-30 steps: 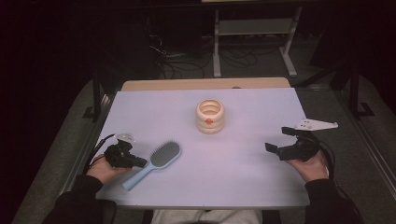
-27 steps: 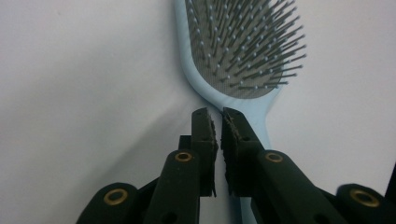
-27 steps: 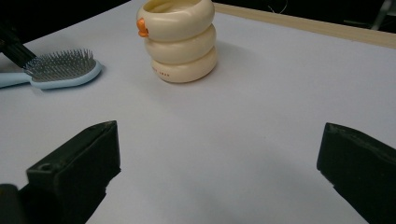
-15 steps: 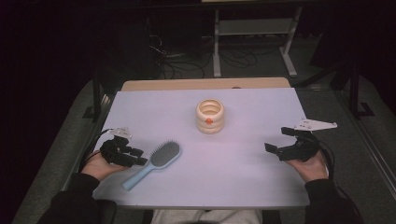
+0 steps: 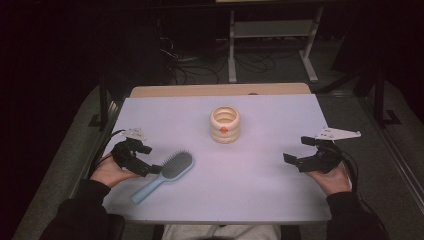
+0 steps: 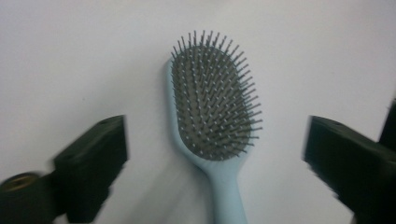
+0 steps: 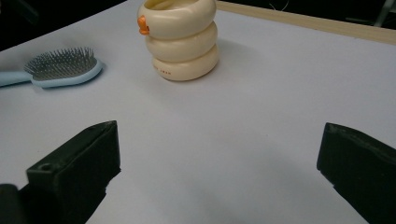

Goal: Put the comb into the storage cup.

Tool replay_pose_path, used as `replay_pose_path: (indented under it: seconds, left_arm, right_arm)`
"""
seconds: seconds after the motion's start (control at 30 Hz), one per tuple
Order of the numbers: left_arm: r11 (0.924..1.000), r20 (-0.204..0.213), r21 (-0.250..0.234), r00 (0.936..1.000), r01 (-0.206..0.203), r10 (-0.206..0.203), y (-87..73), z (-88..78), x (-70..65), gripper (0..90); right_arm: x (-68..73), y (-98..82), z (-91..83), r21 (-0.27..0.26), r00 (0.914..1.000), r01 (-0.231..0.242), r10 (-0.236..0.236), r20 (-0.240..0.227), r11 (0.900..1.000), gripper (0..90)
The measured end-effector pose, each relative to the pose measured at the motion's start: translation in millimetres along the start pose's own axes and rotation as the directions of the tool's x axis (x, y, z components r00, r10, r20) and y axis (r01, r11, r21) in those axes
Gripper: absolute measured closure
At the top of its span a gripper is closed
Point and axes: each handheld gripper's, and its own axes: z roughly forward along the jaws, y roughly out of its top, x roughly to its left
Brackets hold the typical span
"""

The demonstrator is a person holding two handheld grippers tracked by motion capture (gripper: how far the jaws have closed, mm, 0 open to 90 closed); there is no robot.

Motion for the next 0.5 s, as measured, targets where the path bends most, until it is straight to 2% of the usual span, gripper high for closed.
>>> replay_pose_path:
  seconds: [0.23,0.43,0.5]
  left_arm:
    - [0.9998,0.023,0.016,0.9997,0.011,-0.012,9.3,11.3,2.4,0.0]
    - [0.9994,0.025,0.036,0.9997,0.002,-0.003,19.1,20.6,5.3,0.0]
    - [0.9988,0.015,0.045,0.9997,-0.018,0.017,21.9,23.8,5.2,0.0]
  right_arm:
    - [-0.2,-0.3,-0.2,0.0,1.0,-0.003,0.003,-0.003,1.0,0.0]
    - [-0.6,-0.5,0.5,0.003,1.0,-0.003,0.003,-0.004,1.0,0.0]
    - [-0.6,-0.5,0.7,0.004,1.0,-0.001,0.001,-0.003,1.0,0.0]
